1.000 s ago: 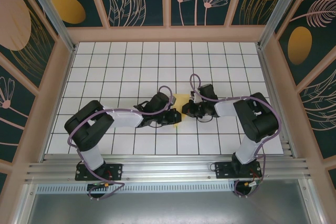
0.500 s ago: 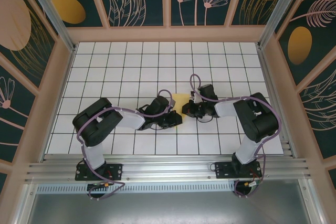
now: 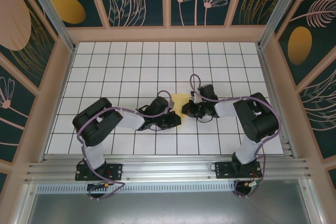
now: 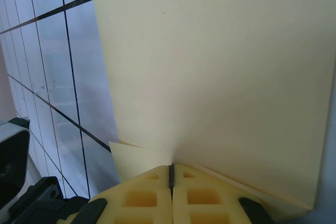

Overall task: Fold a paper plane with a square sheet of paper (pick it up from the middle)
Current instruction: Third fold the triangle at the center of the table.

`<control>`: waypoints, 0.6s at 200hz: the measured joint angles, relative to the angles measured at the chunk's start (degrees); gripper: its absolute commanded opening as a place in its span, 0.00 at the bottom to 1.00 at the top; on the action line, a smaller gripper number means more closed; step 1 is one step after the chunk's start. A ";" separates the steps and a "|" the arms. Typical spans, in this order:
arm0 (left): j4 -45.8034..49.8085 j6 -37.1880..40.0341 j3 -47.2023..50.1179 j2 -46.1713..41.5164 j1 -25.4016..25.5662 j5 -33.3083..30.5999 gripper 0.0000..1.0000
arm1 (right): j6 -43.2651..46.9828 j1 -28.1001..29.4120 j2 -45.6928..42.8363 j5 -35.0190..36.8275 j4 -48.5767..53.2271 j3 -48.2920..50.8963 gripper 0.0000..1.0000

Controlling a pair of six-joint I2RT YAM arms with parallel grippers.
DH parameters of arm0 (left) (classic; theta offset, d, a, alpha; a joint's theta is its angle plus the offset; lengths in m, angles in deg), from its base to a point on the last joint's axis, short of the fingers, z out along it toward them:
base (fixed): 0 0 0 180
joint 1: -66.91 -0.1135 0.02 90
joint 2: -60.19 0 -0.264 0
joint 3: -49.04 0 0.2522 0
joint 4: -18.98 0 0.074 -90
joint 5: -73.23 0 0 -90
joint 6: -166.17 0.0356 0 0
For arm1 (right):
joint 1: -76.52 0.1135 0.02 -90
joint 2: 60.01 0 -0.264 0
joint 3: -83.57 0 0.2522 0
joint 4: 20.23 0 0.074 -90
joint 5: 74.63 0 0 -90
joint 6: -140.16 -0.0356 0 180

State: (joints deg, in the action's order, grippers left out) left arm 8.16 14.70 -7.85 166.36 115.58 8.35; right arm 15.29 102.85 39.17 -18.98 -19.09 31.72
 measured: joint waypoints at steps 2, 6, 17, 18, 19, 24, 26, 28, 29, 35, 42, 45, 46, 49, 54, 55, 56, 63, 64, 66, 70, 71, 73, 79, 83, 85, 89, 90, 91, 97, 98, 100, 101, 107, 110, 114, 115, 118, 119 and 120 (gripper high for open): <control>-0.07 -0.07 0.02 0.00 -0.02 0.02 0.14 | 0.00 0.00 0.00 0.00 0.00 0.00 0.06; -0.11 -0.13 0.09 0.00 -0.02 0.04 0.14 | 0.00 0.00 0.00 0.02 0.00 0.00 0.06; -0.11 -0.17 0.09 0.00 -0.04 0.15 0.14 | 0.00 0.02 0.00 0.11 0.00 0.00 0.06; -0.09 -0.17 0.09 0.00 -0.04 0.17 0.14 | 0.00 0.04 0.00 0.13 0.00 0.00 0.06; -0.09 -0.15 0.09 0.00 -0.04 0.17 0.14 | 0.00 0.02 0.00 0.13 0.00 0.00 0.06; -0.09 -0.17 0.09 0.00 -0.02 0.20 0.14 | 0.00 0.04 0.00 0.17 0.02 0.00 0.06; -0.07 -0.17 0.09 0.00 -0.04 0.22 0.14 | 0.00 0.04 0.00 0.17 0.02 0.00 0.06; -0.07 -0.17 0.09 0.00 -0.04 0.26 0.14 | 0.00 0.04 0.00 0.20 0.02 0.00 0.06; -0.07 -0.15 0.09 0.00 -0.04 0.28 0.14 | 0.00 0.04 0.00 0.20 0.02 0.00 0.06; -0.04 -0.15 0.13 0.00 -0.04 0.39 0.13 | 0.00 0.04 0.00 0.20 0.04 0.00 0.06; 0.00 -0.15 0.13 0.00 -0.04 0.44 0.13 | 0.00 0.04 0.00 0.20 0.04 -0.02 0.06; 0.04 -0.15 0.13 0.00 -0.04 0.48 0.13 | 0.00 0.04 0.00 0.20 0.07 -0.02 0.07; 0.07 -0.15 0.15 0.00 -0.04 0.48 0.13 | 0.00 0.04 0.00 0.22 0.07 -0.02 0.07; 0.11 -0.15 0.17 0.00 -0.04 0.52 0.13 | 0.00 0.04 0.00 0.22 0.07 -0.02 0.07; 0.15 -0.15 0.20 0.00 -0.04 0.61 0.13 | 0.00 0.04 0.00 0.22 0.11 -0.02 0.07; 0.15 -0.15 0.20 0.00 -0.04 0.61 0.13 | 0.00 0.04 0.00 0.22 0.11 -0.02 0.07; 0.15 -0.15 0.20 0.00 -0.07 0.61 0.13 | 0.00 0.04 0.00 0.22 0.11 -0.04 0.07; 0.22 -0.15 0.20 0.00 -0.11 0.72 0.13 | 0.00 0.04 0.00 0.24 0.15 -0.07 0.07; 0.22 -0.15 0.20 0.00 -0.11 0.74 0.13 | 0.00 0.04 0.00 0.24 0.17 -0.07 0.07; 0.26 -0.15 0.20 0.00 -0.13 0.81 0.13 | 0.00 0.04 0.00 0.24 0.17 -0.07 0.07; 0.33 -0.15 0.22 0.00 -0.15 0.90 0.13 | 0.00 0.04 0.00 0.26 0.17 -0.07 0.07; 0.33 -0.15 0.24 0.00 -0.15 0.92 0.13 | 0.00 0.04 0.00 0.24 0.17 -0.07 0.07; 0.33 -0.15 0.24 0.00 -0.17 0.98 0.13 | 0.00 0.04 0.00 0.26 0.20 -0.07 0.07; 0.35 -0.15 0.28 0.00 -0.20 1.07 0.13 | 0.00 0.09 0.00 0.26 0.20 -0.07 0.07; 0.33 -0.15 0.35 -0.02 -0.22 1.11 0.13 | 0.00 0.09 0.00 0.28 0.28 -0.11 0.07; 0.33 -0.15 0.35 -0.04 -0.22 1.16 0.14 | 0.00 0.09 0.00 0.31 0.33 -0.13 0.07; 0.33 -0.15 0.44 -0.04 -0.24 1.29 0.14 | 0.00 0.11 0.00 0.35 0.39 -0.15 0.07; 0.33 -0.15 0.46 -0.07 -0.26 1.31 0.14 | 0.00 0.09 0.00 0.35 0.39 -0.15 0.07; 0.33 -0.15 0.48 -0.07 -0.26 1.31 0.14 | 0.00 0.09 0.00 0.37 0.39 -0.15 0.06; 0.28 -0.15 0.59 -0.15 -0.31 1.46 0.14 | 0.00 0.13 0.00 0.39 0.42 -0.15 0.07; 0.31 -0.15 0.61 -0.15 -0.31 1.46 0.14 | 0.00 0.13 0.00 0.42 0.42 -0.15 0.07; 0.31 -0.15 0.66 -0.17 -0.31 1.49 0.14 | 0.00 0.15 0.00 0.42 0.44 -0.17 0.07; 0.31 -0.15 0.68 -0.20 -0.31 1.51 0.14 | 0.00 0.15 0.00 0.44 0.44 -0.15 0.07; 0.28 -0.15 0.87 -0.35 -0.31 1.55 0.15 | 0.00 0.15 0.00 0.46 0.48 -0.17 0.07; 0.28 -0.15 0.96 -0.44 -0.31 1.57 0.14 | 0.02 0.15 0.00 0.46 0.52 -0.22 0.07; 0.35 -0.15 1.11 -0.57 -0.31 1.68 0.14 | 0.02 0.15 0.00 0.46 0.57 -0.24 0.07; 0.35 -0.15 1.14 -0.61 -0.31 1.68 0.14 | 0.02 0.15 0.00 0.48 0.59 -0.26 0.07; 0.35 -0.15 1.27 -0.70 -0.31 1.70 0.14 | 0.02 0.17 0.00 0.48 0.63 -0.28 0.07; 0.35 -0.15 1.33 -0.74 -0.31 1.73 0.14 | 0.02 0.17 0.00 0.48 0.63 -0.28 0.07; 0.35 -0.15 1.38 -0.79 -0.31 1.73 0.14 | 0.02 0.20 0.00 0.50 0.66 -0.31 0.07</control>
State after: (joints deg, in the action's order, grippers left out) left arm 8.51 14.54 -6.48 165.57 115.27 10.08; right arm 15.31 103.05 39.17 -18.48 -18.43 31.42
